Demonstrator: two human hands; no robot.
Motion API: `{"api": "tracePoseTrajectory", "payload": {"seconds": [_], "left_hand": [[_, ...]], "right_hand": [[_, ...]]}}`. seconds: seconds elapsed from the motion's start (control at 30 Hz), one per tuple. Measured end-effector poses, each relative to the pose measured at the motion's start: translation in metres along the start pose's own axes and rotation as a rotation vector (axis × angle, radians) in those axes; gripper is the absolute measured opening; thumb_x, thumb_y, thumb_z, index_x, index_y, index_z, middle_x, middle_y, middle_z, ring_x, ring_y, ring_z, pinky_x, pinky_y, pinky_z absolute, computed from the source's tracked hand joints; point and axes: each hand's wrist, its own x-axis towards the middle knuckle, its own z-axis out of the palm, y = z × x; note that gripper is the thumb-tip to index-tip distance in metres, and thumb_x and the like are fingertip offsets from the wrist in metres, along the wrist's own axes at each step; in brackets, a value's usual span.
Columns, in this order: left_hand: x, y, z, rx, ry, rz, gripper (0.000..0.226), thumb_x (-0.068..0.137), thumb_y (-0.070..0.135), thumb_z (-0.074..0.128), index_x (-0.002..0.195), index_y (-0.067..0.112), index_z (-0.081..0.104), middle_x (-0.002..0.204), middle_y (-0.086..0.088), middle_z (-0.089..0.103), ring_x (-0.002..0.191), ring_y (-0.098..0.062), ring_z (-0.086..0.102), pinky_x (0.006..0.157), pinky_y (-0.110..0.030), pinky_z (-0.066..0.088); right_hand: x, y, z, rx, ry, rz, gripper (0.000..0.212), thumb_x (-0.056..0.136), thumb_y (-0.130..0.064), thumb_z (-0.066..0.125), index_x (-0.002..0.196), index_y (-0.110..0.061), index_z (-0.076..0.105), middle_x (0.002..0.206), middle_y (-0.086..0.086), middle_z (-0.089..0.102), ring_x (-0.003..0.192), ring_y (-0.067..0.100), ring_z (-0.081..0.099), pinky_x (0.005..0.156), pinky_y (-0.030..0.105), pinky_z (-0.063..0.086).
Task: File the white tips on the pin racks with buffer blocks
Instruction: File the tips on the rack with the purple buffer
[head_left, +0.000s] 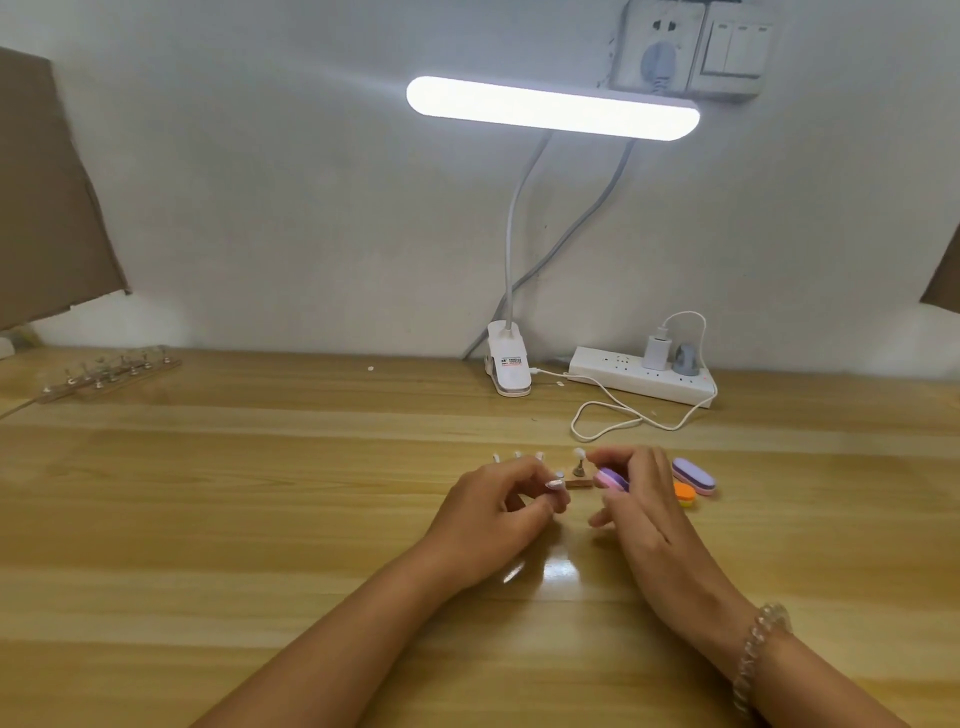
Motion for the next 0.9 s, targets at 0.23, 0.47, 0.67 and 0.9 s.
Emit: {"api": "tracePoseTrajectory", "payload": {"seconds": [0.23, 0.47, 0.67, 0.9], "left_hand": [[-0.002, -0.001, -0.003, 0.062, -0.07, 0.038, 0.023, 0.095, 0.014, 0.057, 0.093, 0.033, 0.069, 0.08, 0.017, 0.064, 0.07, -0.004, 0.051, 0.068, -0.027, 0.04], [-0.002, -0.002, -0.001, 0.108, -0.051, 0.019, 0.018, 0.098, 0.022, 0.056, 0.087, 0.033, 0.065, 0.075, 0.024, 0.059, 0.07, 0.001, 0.051, 0.067, -0.027, 0.038], [-0.003, -0.001, -0.002, 0.161, -0.06, 0.031, 0.025, 0.098, 0.025, 0.054, 0.081, 0.042, 0.061, 0.076, 0.023, 0.059, 0.07, 0.001, 0.051, 0.067, -0.025, 0.039], [-0.005, -0.002, 0.0, 0.26, -0.084, 0.051, 0.014, 0.097, 0.032, 0.052, 0.087, 0.035, 0.06, 0.084, 0.023, 0.061, 0.073, 0.001, 0.052, 0.066, -0.028, 0.04]], "right_hand": [[-0.003, -0.002, 0.008, -0.1, -0.021, -0.194, 0.033, 0.088, -0.001, 0.067, 0.114, -0.014, 0.052, 0.118, -0.002, 0.052, 0.116, 0.005, 0.054, 0.103, 0.021, 0.045], [0.0, 0.0, 0.004, 0.133, -0.002, -0.081, 0.02, 0.082, -0.021, 0.071, 0.098, -0.013, 0.061, 0.11, -0.005, 0.067, 0.101, 0.006, 0.069, 0.09, 0.019, 0.053], [0.002, 0.006, 0.0, 0.107, 0.019, -0.015, 0.025, 0.077, -0.024, 0.078, 0.096, -0.014, 0.064, 0.096, -0.004, 0.072, 0.094, 0.007, 0.07, 0.082, 0.025, 0.057], [0.005, 0.01, 0.001, 0.041, 0.074, 0.043, 0.037, 0.069, -0.05, 0.072, 0.093, -0.024, 0.063, 0.092, -0.015, 0.068, 0.081, 0.006, 0.064, 0.064, 0.019, 0.051]]}}
